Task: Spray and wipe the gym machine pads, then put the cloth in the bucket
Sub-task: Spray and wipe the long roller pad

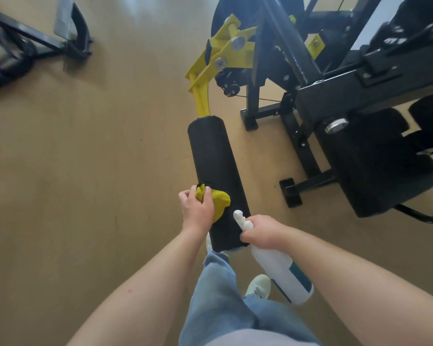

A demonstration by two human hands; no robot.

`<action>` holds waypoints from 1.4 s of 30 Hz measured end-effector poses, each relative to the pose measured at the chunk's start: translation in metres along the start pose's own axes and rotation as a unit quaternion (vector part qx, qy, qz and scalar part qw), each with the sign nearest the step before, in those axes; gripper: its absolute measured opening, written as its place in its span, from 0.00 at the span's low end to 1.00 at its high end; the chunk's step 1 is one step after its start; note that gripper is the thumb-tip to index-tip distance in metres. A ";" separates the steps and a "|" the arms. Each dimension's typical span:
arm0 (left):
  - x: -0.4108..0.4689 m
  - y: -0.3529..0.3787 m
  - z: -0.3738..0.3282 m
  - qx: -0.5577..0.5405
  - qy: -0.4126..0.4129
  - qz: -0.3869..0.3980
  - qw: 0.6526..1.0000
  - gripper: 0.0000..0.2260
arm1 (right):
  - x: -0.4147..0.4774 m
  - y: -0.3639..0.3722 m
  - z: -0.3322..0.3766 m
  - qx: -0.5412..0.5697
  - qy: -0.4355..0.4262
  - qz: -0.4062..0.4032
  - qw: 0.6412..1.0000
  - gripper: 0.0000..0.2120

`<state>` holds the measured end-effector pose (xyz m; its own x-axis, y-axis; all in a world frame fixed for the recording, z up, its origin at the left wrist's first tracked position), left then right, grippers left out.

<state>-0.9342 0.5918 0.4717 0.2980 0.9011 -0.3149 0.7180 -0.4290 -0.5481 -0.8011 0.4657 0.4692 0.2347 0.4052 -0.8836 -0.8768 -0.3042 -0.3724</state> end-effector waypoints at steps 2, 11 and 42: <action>-0.022 0.012 0.011 0.004 0.046 0.024 0.999 0.13 | 0.000 0.002 -0.010 0.011 0.012 -0.005 1.000 0.09; -0.086 0.097 0.053 0.378 0.069 0.215 0.898 0.29 | 0.012 -0.004 -0.041 0.085 0.017 -0.024 0.996 0.14; 0.202 0.087 -0.024 0.351 0.072 0.105 0.928 0.26 | 0.134 -0.108 0.080 0.173 -0.043 -0.096 0.979 0.06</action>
<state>-0.7962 0.7380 0.3789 0.5019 0.7709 -0.3922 0.0636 -0.4852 -0.8721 -0.7086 0.6216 0.4136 0.3868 0.5017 -0.7738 -0.9129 0.0894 -0.3984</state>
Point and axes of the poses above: each hand's wrist, its own x-axis towards the middle knuckle, its own y-axis out of the palm, z = x × y, the point moved 2 cm from there along x, towards the middle knuckle, and after that the axes turned 10 degrees about y, right-handed, at the moved point
